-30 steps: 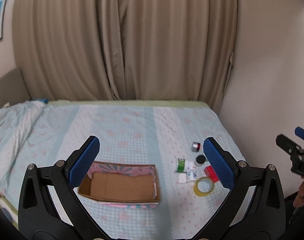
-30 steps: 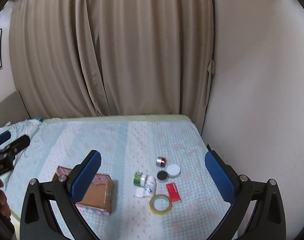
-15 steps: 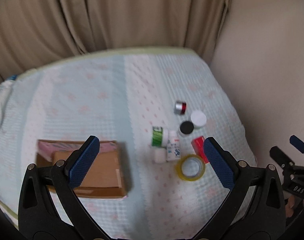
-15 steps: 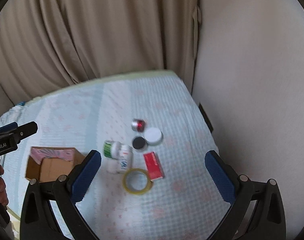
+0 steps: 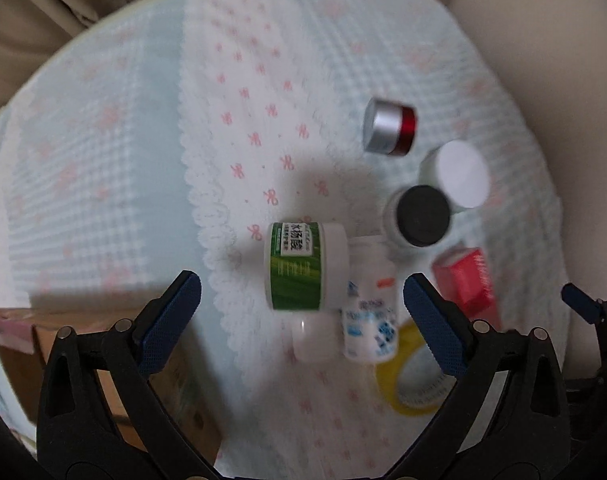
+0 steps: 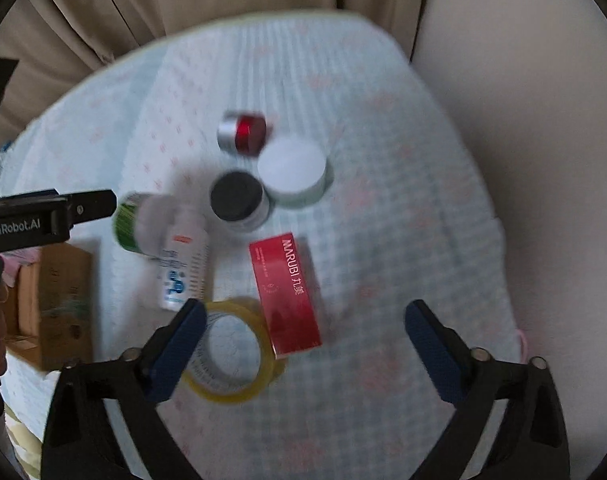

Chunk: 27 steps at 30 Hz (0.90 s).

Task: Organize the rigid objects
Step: 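Grasp the green-labelled jar with the left gripper while the right gripper grasps the red MARUBI box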

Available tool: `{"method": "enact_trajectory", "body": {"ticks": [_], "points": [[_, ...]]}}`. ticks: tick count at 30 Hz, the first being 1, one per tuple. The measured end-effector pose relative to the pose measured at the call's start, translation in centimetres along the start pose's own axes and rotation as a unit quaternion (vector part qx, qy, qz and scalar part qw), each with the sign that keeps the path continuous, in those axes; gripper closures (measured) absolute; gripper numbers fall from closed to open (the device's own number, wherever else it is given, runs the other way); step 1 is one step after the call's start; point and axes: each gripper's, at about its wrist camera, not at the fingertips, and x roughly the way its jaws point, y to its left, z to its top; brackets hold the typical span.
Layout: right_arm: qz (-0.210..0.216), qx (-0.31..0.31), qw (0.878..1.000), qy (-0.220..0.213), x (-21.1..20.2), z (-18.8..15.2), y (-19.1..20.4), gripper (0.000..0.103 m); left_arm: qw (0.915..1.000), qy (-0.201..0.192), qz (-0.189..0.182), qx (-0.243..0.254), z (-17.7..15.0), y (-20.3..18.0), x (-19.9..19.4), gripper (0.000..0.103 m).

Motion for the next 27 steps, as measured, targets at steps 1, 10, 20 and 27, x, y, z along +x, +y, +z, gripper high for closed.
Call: {"method": "enact_trajectory", "body": {"ticks": [1,10,20,27], "points": [[-0.005,-0.004,1.0,0.011,1.3,0.3,0.2,0.012,1.0,0.007,0.005,0.002,0.1,0.0,0.6,0.006],[-0.025,-0.037,0.994,0.095,8.5,2.0,1.1,0.029,0.9965,0.063,0.045,0.032,1.2,-0.1,5.5,0.019],[-0.005,-0.052,0.989,0.141,11.2,1.5,1.3,0.063,0.9949,0.087,0.018,0.047,2.3,-0.6,7.3,0.049],[-0.008,-0.027,0.99,0.135,11.2,1.4,0.3,0.064,0.9961,0.08,0.008,0.037,2.5,0.2,6.8,0.05]]}}
